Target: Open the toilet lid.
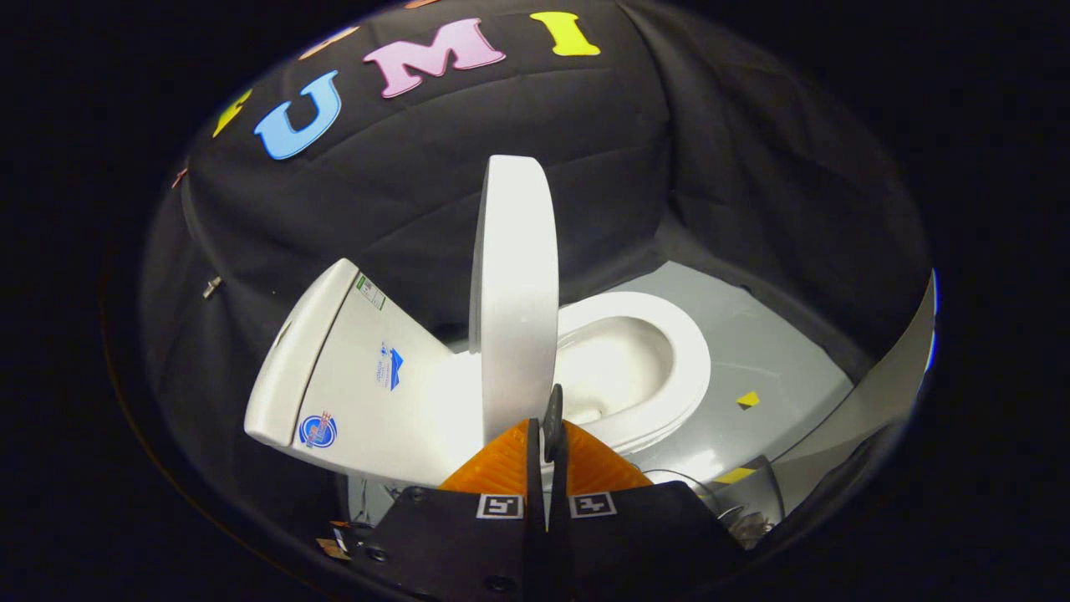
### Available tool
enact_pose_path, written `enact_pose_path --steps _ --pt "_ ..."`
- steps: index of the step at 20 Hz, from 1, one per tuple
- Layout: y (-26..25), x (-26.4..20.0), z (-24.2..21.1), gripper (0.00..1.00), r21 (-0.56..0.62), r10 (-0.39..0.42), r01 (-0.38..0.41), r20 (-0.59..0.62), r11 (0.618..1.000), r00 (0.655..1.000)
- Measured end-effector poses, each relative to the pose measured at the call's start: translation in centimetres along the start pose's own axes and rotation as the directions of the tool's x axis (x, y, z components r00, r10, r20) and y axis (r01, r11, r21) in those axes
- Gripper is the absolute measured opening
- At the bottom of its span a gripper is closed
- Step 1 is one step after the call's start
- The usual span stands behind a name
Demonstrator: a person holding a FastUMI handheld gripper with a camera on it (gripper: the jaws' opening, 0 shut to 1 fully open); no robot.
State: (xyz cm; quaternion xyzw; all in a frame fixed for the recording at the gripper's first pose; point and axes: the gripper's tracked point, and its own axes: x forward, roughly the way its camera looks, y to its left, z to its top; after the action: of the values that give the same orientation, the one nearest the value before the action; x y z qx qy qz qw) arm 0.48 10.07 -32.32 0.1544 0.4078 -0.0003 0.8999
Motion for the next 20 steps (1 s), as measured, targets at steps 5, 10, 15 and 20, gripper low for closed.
enact_pose_path --steps 5,10,15,20 --pt "4.3 -0.7 0.2 0.06 -0.075 -0.066 0.071 0.070 0.995 0.995" --pt "8.4 -1.2 -0.1 0.05 -0.161 -0.057 0.076 0.119 0.984 0.991" --pt "12.1 -1.7 -1.0 0.06 -0.237 -0.062 0.099 0.160 0.967 0.985" --pt "14.0 -1.8 -1.6 0.06 -0.261 -0.099 0.150 0.199 0.954 0.975"
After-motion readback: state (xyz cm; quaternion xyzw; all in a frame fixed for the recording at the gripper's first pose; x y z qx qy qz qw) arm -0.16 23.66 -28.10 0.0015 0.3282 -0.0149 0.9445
